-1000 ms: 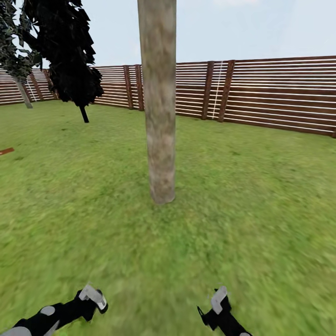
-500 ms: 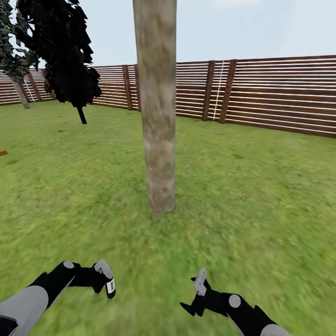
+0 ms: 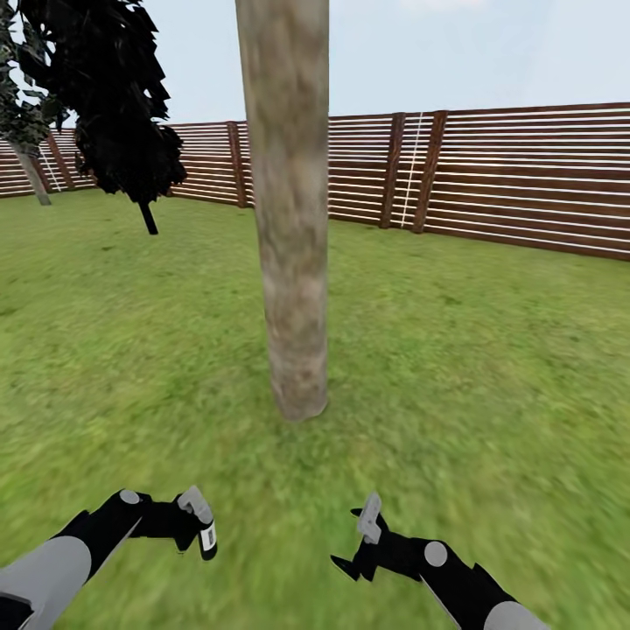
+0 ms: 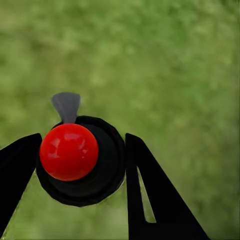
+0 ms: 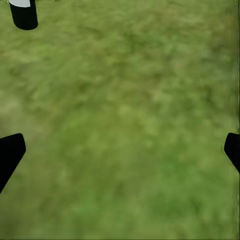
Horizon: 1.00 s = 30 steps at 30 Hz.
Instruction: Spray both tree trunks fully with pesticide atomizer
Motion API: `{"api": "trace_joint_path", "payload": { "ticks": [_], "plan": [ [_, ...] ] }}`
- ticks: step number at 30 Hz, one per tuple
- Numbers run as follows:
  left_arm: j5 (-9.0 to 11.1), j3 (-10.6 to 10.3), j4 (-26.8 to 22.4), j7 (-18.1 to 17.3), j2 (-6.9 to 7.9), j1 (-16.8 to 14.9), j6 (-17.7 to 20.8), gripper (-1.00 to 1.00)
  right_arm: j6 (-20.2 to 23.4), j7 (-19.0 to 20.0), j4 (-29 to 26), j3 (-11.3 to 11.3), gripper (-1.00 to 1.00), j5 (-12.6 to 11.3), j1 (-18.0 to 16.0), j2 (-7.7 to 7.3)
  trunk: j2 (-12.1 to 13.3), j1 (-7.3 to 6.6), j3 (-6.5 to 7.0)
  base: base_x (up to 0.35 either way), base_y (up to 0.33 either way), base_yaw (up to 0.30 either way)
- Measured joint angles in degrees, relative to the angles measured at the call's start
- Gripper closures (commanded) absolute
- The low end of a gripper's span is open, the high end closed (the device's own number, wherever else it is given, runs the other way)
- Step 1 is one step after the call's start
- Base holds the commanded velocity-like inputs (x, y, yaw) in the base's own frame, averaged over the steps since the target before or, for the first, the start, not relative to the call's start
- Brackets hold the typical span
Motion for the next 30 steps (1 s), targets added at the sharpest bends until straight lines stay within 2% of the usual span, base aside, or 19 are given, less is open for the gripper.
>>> {"api": "trace_joint_path", "payload": {
  "ticks": [9,12,15,16,19,22,30],
  "plan": [
    [0.0,0.2,0.0,0.0,-0.02,0.1,-0.1,1.00,0.0,-0.1,0.0,0.0,-1.00,0.0,0.0,0.00,0.0,0.00,0.00,0.307,-0.148,0.000],
    [0.0,0.1,0.0,0.0,-0.01,0.1,-0.2,1.00,0.0,-0.1,0.0,0.0,-1.00,0.0,0.0,0.05,0.0,0.03,0.00,0.061,-0.019,0.000],
    [0.3,-1.1,0.2,-0.8,-0.95,1.1,-1.1,1.00,0.5,0.9,-0.6,-0.1,-1.00,0.9,-0.2,1.03,0.0,0.04,-0.01,0.000,0.000,0.000],
    [0.2,-1.1,0.2,-0.6,-0.80,1.4,-1.0,1.00,0.4,0.5,-0.4,-0.1,-1.00,1.3,-0.2,1.35,0.0,0.04,-0.01,0.000,0.000,0.000],
    [0.1,-0.5,0.1,-0.4,-0.22,2.2,-0.1,1.00,-0.3,-0.5,0.2,0.0,-1.00,0.3,-0.2,2.20,0.0,0.04,0.00,0.000,0.000,0.000],
    [-0.1,0.0,0.0,-0.5,-0.19,2.3,0.3,1.00,-0.3,-0.6,0.3,0.0,-1.00,-0.4,-0.2,2.12,0.0,0.04,0.00,0.000,0.000,0.000],
    [-1.9,-1.9,-1.1,-1.6,-2.60,2.3,-0.4,1.00,-0.1,1.2,-1.2,0.4,-1.00,-0.2,-0.4,2.27,0.0,0.04,0.00,0.000,0.000,0.000]
  ]
}}
